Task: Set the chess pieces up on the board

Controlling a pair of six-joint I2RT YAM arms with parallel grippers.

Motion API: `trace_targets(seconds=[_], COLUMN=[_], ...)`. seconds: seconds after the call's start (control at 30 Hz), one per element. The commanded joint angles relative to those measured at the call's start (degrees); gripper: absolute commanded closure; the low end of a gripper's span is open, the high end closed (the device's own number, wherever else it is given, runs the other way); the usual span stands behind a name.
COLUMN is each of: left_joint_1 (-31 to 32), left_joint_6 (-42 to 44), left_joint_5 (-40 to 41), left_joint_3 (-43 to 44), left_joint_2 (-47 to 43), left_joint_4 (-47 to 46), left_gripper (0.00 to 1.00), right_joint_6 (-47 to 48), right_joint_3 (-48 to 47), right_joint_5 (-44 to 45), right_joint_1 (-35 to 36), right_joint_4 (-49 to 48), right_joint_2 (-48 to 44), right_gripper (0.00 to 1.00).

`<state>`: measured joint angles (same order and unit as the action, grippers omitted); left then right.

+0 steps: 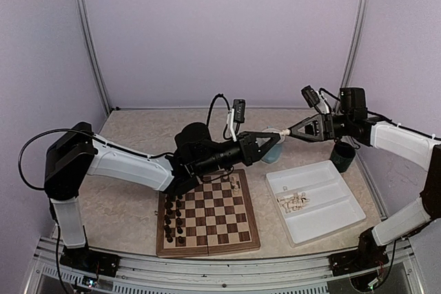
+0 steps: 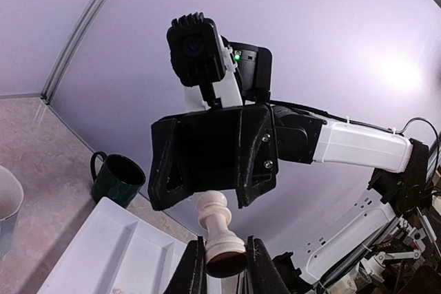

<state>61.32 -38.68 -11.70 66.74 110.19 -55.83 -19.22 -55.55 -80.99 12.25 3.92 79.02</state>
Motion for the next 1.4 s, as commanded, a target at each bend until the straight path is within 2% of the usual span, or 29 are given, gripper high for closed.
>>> trace_targets(seconds=[0.0, 0.33, 0.5, 0.57, 0.63, 0.7, 0.8, 0.9, 1.03, 1.13, 1.27, 1.37], left_joint_1=[0.6, 0.8, 0.7, 0.7, 0.7, 0.6, 0.4, 0.0, -2.7, -6.6, -12.5, -17.0], left_joint_6=[1.0, 1.2, 1.6, 1.6, 2.1, 4.0, 9.2, 16.8, 21.4, 23.2, 25.7, 26.0], left_joint_5=[-0.8, -1.0, -0.9, -0.2, 0.8, 2.3, 4.7, 7.7, 11.4, 15.7, 20.7, 21.0], left_joint_3=[3.5, 6.6, 7.1, 7.2, 7.2, 6.0, 2.7, -1.2, -3.8, -3.2, -3.0, -2.1], left_joint_2=[2.5, 5.1, 5.4, 5.3, 5.1, 3.9, -1.3, -8.6, -19.2, -24.6, -30.5, -31.8], left_joint_4=[-1.0, -0.5, 0.3, 1.3, 2.7, 5.3, 11.3, 20.4, 35.8, 45.7, 51.5, 54.3], left_gripper=[0.93, 0.92, 0.91, 0.86, 0.76, 0.66, 0.58, 0.53, 0.50, 0.49, 0.45, 0.45], right_joint_6=[-6.2, -10.6, -11.1, -10.9, -9.4, -3.6, 18.2, 31.2, 38.2, 44.5, 48.9, 50.9], right_joint_3=[2.0, 3.3, 3.7, 3.6, 2.9, 0.2, -9.3, -15.6, -18.4, -20.1, -20.7, -21.4], right_joint_5=[-3.6, -5.5, -5.5, -5.4, -5.1, -3.7, 4.9, 14.2, 24.5, 34.9, 46.8, 52.7], right_joint_1=[0.4, 0.8, 0.8, 0.8, 0.8, 0.7, 0.8, 1.5, 3.8, 9.2, 17.9, 22.8], right_joint_4=[-7.3, -12.3, -13.5, -13.8, -12.6, -5.9, 17.9, 28.9, 32.7, 35.6, 36.6, 37.8], right_joint_2=[-1.2, -1.7, -1.9, -2.0, -2.2, -1.7, 0.7, 2.3, 2.6, 2.9, 3.7, 5.9], right_gripper=[0.53, 0.75, 0.91, 0.95, 0.97, 0.98, 1.00, 1.00, 1.00, 1.00, 1.00, 1.00])
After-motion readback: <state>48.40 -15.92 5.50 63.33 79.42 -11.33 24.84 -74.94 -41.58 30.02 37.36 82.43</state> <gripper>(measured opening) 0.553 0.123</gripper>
